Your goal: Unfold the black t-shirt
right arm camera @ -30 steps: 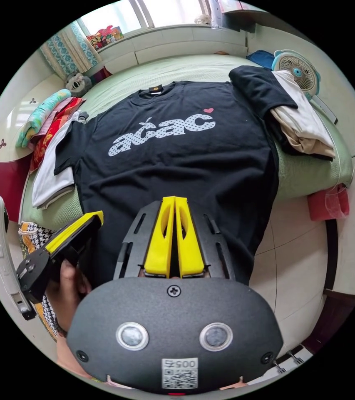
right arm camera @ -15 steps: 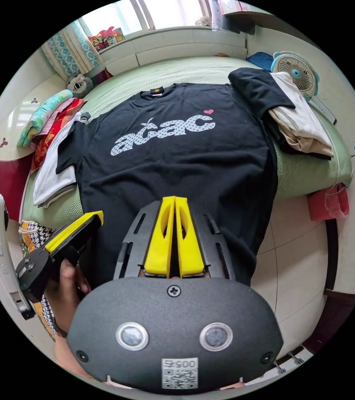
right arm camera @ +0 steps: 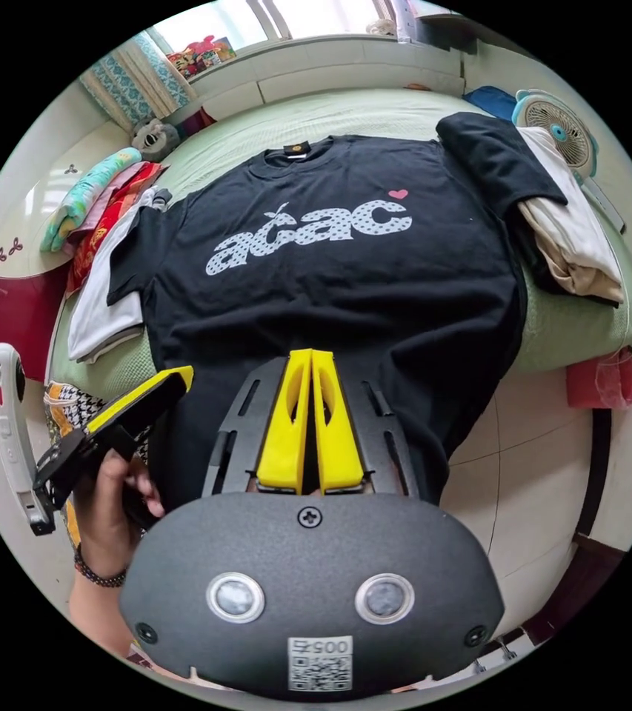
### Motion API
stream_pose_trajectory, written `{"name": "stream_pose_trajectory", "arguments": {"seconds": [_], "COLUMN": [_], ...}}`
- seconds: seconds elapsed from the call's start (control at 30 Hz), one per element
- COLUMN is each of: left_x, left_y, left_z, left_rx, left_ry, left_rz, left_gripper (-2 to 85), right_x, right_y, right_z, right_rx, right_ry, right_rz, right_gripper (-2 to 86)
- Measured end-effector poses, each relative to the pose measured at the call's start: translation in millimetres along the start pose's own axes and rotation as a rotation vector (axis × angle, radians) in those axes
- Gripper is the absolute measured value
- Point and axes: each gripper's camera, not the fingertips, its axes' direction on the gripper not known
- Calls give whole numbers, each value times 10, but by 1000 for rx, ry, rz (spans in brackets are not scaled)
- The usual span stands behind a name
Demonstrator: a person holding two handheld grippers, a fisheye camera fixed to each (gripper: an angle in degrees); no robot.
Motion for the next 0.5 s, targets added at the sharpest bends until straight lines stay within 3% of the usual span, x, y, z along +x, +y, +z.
{"name": "stream_pose_trajectory", "arguments": {"seconds": [0.37, 0.5], "left_x": [-237, -741], "left_y": [73, 0], "left_z": [-398, -745], "left_rx": [80, 238], "left_ry": [13, 15], "left_rz": [130, 51], "left_gripper": [-5, 3], "right_x": [-224, -624], "right_y": [-62, -145], "right_z": [-65, -443], "right_rx": [28, 323], "right_ry": [-18, -114], "right_rz": [-148, -419], "right_gripper": [-11, -6]}}
